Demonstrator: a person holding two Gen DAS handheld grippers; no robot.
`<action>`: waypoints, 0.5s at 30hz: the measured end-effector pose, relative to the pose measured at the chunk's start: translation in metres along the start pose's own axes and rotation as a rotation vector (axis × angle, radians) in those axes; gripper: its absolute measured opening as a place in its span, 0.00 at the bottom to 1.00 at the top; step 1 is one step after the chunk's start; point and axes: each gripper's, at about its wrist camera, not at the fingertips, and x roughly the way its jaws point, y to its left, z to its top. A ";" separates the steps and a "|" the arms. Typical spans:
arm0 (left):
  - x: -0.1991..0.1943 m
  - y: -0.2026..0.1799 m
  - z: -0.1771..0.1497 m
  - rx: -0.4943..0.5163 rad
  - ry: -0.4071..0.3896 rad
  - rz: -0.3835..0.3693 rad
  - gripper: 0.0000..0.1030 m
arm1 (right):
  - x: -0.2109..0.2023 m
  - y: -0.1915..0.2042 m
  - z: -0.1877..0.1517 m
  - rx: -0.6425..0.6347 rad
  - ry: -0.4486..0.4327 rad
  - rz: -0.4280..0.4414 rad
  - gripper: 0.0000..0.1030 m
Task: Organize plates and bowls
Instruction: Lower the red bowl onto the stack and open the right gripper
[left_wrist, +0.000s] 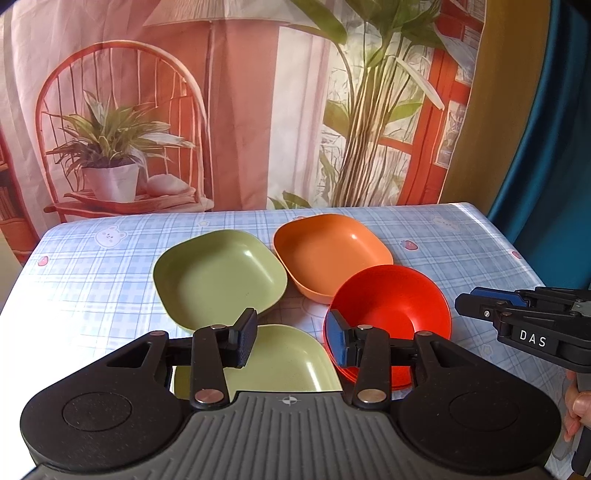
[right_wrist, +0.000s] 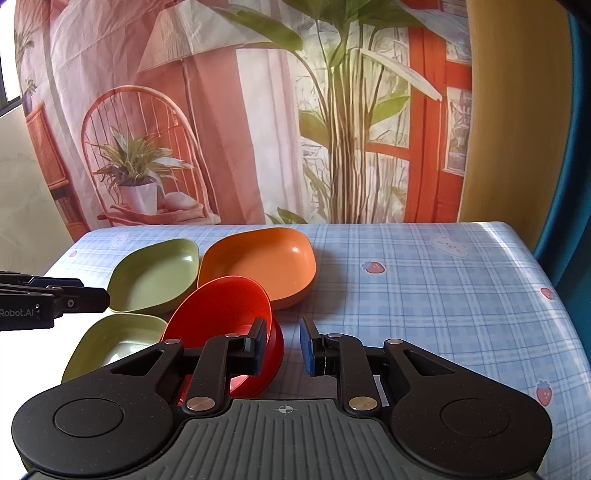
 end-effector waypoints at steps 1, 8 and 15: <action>-0.001 0.002 -0.002 -0.004 0.000 0.001 0.44 | -0.001 0.002 -0.002 0.006 -0.001 0.005 0.19; -0.010 0.016 -0.014 -0.023 0.004 0.013 0.54 | -0.011 0.019 -0.014 0.014 -0.031 0.015 0.53; -0.023 0.023 -0.021 0.000 -0.032 0.048 0.83 | -0.022 0.030 -0.019 0.013 -0.078 -0.005 0.96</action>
